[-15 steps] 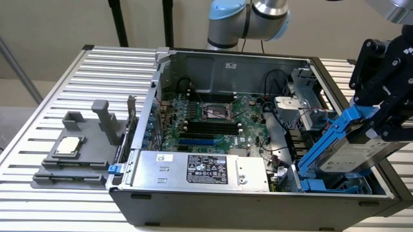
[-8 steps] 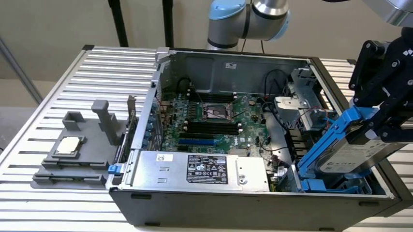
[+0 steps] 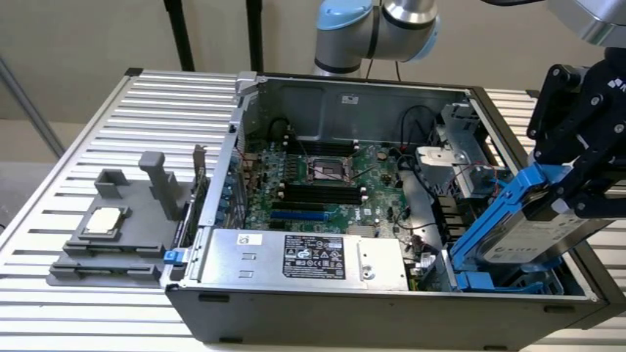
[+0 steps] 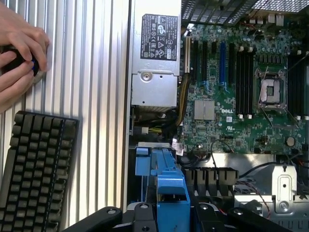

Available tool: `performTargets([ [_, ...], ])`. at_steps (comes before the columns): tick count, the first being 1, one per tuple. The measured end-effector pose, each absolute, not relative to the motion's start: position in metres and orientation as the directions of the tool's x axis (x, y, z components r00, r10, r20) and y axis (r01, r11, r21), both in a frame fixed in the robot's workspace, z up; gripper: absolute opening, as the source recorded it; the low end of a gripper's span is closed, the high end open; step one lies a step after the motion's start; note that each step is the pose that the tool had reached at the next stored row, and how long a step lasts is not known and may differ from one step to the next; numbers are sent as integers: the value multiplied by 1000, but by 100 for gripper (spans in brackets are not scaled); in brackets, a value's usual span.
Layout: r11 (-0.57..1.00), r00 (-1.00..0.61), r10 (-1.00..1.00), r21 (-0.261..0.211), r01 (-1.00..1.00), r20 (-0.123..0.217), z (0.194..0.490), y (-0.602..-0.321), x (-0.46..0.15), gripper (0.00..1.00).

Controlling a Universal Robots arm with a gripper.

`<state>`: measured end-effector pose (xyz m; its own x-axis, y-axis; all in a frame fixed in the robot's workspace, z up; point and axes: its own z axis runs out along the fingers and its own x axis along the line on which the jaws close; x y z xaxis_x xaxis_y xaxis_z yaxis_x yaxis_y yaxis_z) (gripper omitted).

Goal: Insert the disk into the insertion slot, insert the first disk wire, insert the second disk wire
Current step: 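Insert the disk into the insertion slot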

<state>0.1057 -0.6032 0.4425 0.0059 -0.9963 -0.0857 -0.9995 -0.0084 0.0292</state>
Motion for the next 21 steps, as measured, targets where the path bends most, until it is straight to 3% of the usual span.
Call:
performTargets([
  [21,-19,16,-996,29,-999,-86,435,-602,106,32],
])
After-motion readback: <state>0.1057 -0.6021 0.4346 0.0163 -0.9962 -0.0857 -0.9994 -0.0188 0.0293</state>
